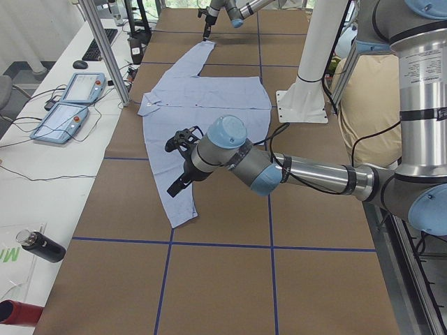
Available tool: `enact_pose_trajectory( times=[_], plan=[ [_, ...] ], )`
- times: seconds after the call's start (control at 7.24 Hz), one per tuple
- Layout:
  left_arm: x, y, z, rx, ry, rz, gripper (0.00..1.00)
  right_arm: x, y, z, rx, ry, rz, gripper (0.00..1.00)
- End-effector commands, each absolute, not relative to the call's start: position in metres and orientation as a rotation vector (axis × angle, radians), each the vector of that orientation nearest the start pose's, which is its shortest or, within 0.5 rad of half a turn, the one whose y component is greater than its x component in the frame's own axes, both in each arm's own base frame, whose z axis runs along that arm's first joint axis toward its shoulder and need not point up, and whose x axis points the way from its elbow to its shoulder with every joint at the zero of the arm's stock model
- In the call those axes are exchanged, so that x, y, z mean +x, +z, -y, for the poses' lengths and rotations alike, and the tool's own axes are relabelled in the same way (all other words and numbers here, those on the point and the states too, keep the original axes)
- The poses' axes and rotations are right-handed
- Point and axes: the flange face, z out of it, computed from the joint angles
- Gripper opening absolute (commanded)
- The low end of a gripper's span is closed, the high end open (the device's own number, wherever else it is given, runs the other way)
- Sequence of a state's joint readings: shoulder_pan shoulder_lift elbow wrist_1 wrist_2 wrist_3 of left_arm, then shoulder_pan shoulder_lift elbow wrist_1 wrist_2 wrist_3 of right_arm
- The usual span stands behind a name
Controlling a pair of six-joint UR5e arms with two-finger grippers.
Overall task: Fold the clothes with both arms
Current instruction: 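Move the right gripper to the cuff of the sleeve nearest it and grasp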
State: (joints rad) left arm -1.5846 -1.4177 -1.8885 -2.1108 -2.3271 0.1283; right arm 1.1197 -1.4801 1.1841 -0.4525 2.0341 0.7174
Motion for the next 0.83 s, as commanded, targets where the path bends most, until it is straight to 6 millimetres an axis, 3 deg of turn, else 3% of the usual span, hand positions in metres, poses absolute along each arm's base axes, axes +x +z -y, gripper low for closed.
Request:
enact_pose_trajectory(
  times=[0.0, 0.69],
  plan=[
    [-0.0718, 0.5082, 0.4431, 0.724, 0.371, -0.676, 1.0, -0.1658, 0.6902, 0.53, 0.432, 0.049, 0.798, 0.57],
    [-0.0717, 0.5088, 0.4419, 0.722, 0.37, -0.676, 1.0, -0.1688, 0.6981, 0.5281, 0.432, 0.054, 0.775, 0.57]
  ],
)
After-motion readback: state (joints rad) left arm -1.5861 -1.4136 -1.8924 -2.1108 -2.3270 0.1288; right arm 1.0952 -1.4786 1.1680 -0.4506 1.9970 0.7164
